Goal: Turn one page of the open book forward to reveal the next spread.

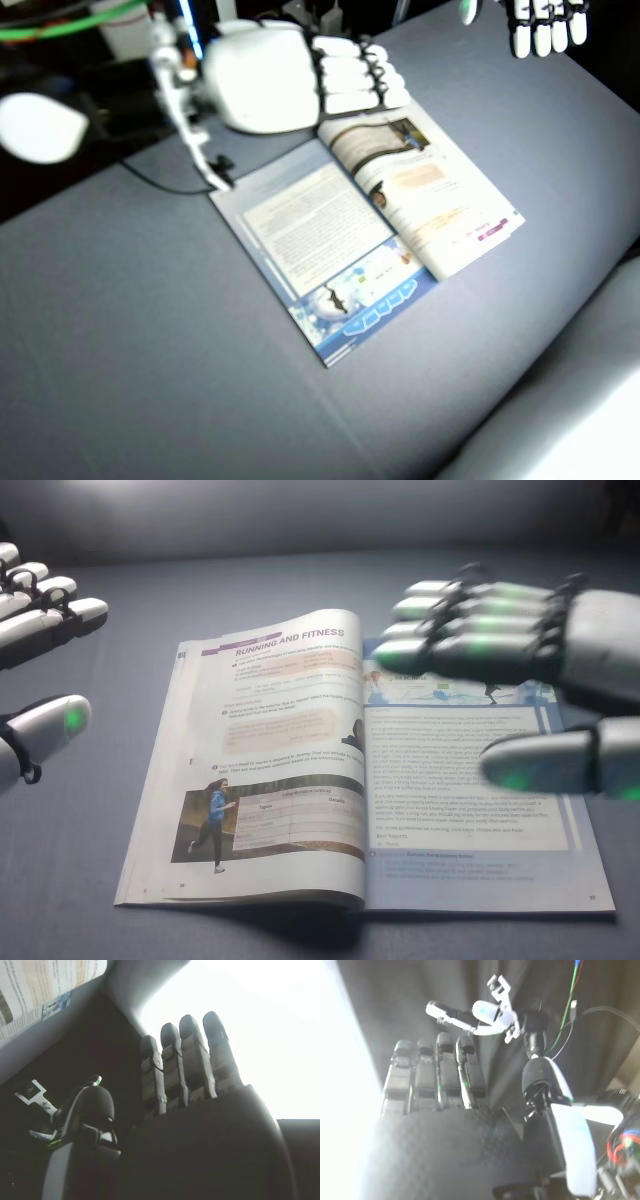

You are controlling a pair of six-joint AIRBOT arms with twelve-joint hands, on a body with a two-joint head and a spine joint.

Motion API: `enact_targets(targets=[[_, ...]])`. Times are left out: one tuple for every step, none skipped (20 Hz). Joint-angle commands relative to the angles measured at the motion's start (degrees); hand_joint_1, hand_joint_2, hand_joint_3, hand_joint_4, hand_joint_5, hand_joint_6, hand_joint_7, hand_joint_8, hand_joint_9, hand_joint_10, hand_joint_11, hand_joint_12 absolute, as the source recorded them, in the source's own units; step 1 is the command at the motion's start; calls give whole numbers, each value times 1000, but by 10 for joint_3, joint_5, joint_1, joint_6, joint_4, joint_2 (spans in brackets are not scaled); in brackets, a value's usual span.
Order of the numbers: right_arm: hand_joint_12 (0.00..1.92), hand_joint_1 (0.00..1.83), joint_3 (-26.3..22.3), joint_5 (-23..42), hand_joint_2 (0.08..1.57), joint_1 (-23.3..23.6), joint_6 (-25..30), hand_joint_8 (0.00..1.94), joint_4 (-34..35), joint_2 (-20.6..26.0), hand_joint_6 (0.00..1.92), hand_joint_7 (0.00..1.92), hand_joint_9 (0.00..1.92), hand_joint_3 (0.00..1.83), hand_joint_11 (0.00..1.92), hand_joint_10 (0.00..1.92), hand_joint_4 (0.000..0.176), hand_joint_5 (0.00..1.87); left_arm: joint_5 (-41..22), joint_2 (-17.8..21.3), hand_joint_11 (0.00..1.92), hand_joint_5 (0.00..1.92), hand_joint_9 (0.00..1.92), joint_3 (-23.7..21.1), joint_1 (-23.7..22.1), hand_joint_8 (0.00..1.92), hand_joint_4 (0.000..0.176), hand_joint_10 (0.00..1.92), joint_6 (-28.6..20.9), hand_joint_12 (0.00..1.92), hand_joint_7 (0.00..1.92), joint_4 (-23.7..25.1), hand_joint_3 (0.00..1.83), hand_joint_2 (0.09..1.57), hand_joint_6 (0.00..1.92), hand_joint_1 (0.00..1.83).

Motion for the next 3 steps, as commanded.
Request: enact_targets(targets=[[0, 0, -3, 86, 1333, -8, 2, 0, 50, 8, 0, 132, 59, 7, 0, 1, 0, 131, -82, -5, 0, 341, 107, 3, -1, 0, 51, 0, -9, 1, 268, -8, 0, 1443, 0, 0], [0, 0, -4, 99, 1348, -24, 2, 0, 71, 14, 0, 112, 36, 12, 0, 0, 0, 109, -86, -8, 0, 337, 94, 4, -1, 0, 59, 0, -16, 0, 260, -10, 0, 1413, 0, 0], [3, 0, -5, 119, 1340, -45, 2, 8, 103, 21, 5, 130, 56, 7, 6, 9, 0, 118, -92, -12, 0, 324, 90, 4, 1, 0, 67, 0, -23, 0, 252, -13, 0, 1394, 0, 0]])
